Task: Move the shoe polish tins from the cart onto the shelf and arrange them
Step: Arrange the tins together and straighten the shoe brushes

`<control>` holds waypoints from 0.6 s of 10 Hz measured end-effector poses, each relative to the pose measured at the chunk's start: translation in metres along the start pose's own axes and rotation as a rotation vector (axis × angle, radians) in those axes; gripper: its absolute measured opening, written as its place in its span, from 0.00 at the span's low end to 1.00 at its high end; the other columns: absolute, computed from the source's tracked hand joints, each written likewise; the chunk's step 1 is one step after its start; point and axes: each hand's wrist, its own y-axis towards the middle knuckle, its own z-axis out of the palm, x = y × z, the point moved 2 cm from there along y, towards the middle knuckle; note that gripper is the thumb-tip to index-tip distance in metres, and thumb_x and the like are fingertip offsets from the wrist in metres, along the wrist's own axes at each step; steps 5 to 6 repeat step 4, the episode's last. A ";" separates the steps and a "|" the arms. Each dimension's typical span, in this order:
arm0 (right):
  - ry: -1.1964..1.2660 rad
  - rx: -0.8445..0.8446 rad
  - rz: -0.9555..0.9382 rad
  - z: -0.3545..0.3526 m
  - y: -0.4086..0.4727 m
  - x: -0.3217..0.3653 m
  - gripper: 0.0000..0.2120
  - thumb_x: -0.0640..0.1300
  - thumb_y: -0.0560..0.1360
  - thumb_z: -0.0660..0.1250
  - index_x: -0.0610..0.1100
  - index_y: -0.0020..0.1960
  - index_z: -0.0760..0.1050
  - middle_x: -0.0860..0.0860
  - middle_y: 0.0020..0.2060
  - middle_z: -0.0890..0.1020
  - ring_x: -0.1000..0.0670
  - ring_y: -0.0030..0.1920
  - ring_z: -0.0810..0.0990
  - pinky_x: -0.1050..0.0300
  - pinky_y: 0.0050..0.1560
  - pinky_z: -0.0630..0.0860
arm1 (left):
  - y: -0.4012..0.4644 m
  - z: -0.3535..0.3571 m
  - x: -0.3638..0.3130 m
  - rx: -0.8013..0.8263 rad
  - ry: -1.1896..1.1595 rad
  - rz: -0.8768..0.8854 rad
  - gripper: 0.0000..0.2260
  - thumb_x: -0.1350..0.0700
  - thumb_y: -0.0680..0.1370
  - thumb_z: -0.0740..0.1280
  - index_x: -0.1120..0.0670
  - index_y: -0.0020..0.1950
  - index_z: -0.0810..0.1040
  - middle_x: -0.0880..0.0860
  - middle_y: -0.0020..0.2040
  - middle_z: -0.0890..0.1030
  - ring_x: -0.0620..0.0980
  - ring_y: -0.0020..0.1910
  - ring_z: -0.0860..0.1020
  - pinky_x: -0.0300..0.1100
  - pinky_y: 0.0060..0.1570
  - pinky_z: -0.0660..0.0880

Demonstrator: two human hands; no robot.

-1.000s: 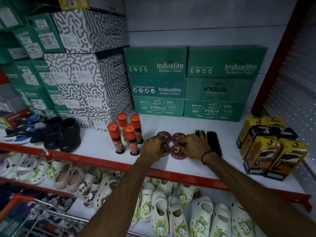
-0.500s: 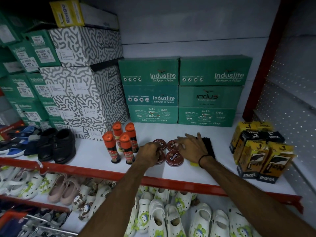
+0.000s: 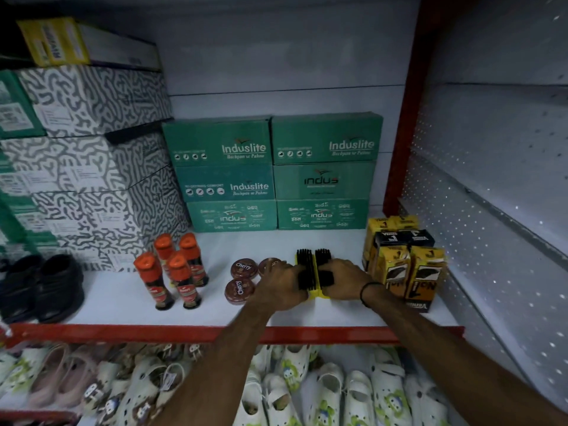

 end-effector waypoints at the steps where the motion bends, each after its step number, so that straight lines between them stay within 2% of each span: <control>1: -0.037 -0.022 -0.024 0.003 -0.004 -0.001 0.14 0.44 0.73 0.69 0.49 0.58 0.81 0.44 0.56 0.82 0.38 0.56 0.81 0.45 0.54 0.80 | 0.001 0.004 -0.001 -0.007 -0.036 -0.005 0.29 0.46 0.68 0.64 0.54 0.68 0.76 0.61 0.57 0.84 0.64 0.60 0.80 0.53 0.63 0.71; 2: -0.077 0.003 -0.029 0.007 0.000 -0.005 0.17 0.41 0.75 0.66 0.47 0.63 0.79 0.41 0.62 0.79 0.35 0.61 0.78 0.41 0.58 0.78 | 0.000 0.007 -0.001 -0.003 -0.062 0.001 0.26 0.50 0.71 0.65 0.56 0.68 0.75 0.62 0.57 0.84 0.65 0.59 0.80 0.54 0.62 0.73; 3: -0.142 0.016 -0.028 -0.007 0.004 0.005 0.19 0.44 0.78 0.62 0.47 0.68 0.74 0.42 0.67 0.76 0.37 0.67 0.75 0.41 0.64 0.75 | -0.003 -0.004 0.004 -0.032 -0.080 -0.022 0.30 0.45 0.77 0.64 0.55 0.76 0.67 0.62 0.70 0.77 0.64 0.71 0.73 0.57 0.71 0.65; 4: -0.229 -0.066 0.023 -0.024 0.006 0.012 0.27 0.49 0.80 0.59 0.47 0.78 0.60 0.44 0.78 0.63 0.41 0.77 0.63 0.41 0.76 0.63 | -0.003 -0.015 0.016 -0.142 0.020 -0.089 0.34 0.38 0.81 0.56 0.50 0.83 0.51 0.56 0.83 0.58 0.59 0.82 0.54 0.62 0.79 0.48; 6: -0.229 -0.066 0.023 -0.024 0.006 0.012 0.27 0.49 0.80 0.59 0.47 0.78 0.60 0.44 0.78 0.63 0.41 0.77 0.63 0.41 0.76 0.63 | -0.003 -0.015 0.016 -0.142 0.020 -0.089 0.34 0.38 0.81 0.56 0.50 0.83 0.51 0.56 0.83 0.58 0.59 0.82 0.54 0.62 0.79 0.48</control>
